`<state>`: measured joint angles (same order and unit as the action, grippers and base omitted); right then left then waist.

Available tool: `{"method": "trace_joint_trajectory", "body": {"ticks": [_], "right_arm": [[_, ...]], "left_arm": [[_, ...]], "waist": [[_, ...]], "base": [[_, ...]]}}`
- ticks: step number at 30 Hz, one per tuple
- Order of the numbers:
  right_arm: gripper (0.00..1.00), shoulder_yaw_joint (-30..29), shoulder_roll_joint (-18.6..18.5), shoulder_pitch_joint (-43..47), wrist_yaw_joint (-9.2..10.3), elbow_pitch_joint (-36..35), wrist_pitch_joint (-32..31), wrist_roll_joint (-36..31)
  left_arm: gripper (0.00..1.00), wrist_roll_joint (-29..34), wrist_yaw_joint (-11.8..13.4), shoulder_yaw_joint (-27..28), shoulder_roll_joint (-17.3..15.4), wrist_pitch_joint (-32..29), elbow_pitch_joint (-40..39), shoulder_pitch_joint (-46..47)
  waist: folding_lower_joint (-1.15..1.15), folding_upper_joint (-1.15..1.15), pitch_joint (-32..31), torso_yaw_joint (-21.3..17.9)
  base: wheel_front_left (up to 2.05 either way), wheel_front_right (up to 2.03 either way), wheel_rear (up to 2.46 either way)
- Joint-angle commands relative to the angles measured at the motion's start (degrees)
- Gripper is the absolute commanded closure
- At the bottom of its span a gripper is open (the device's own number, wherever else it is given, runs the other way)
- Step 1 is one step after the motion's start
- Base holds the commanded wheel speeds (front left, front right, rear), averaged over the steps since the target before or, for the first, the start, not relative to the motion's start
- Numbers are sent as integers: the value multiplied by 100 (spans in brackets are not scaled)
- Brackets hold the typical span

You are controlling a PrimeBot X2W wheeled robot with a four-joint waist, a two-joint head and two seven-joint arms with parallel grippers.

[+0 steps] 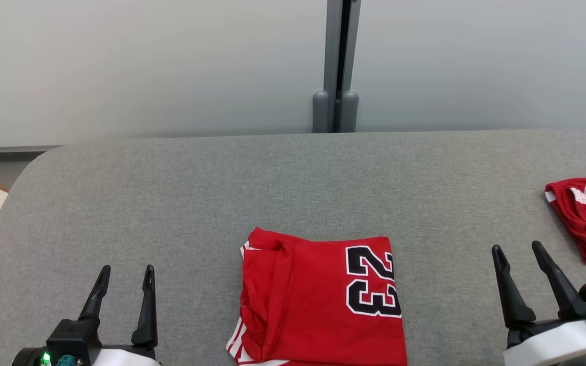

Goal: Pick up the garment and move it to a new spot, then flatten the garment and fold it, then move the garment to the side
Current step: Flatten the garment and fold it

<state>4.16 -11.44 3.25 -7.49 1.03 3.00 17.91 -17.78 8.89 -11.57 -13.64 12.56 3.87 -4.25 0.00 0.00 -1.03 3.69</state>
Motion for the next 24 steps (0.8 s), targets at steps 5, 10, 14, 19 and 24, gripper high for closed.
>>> {"method": "trace_joint_trajectory", "body": {"ticks": [5,10,14,19,24], "right_arm": [[0,-116,71,413,1,-393,-252,-142],[0,-155,111,603,1,-594,-377,-183],[0,-169,141,731,1,-728,-460,-214],[0,-213,182,808,1,-834,-499,-191],[0,-233,175,815,1,-853,-501,-197]], "left_arm": [[0,-94,30,39,-128,-115,-122,-254],[0,-129,65,63,-168,-190,-178,-398],[0,-148,99,80,-207,-239,-252,-524],[0,-181,133,65,-227,-285,-325,-600],[0,-187,165,52,-238,-315,-381,-605]], "waist": [[0,0,-220,-123],[0,0,-334,-164],[0,0,-406,-197],[0,0,-430,-219],[0,0,-411,-227]], "base": [[0,0,0],[0,0,0],[0,0,0],[0,0,0],[0,0,0]]}}
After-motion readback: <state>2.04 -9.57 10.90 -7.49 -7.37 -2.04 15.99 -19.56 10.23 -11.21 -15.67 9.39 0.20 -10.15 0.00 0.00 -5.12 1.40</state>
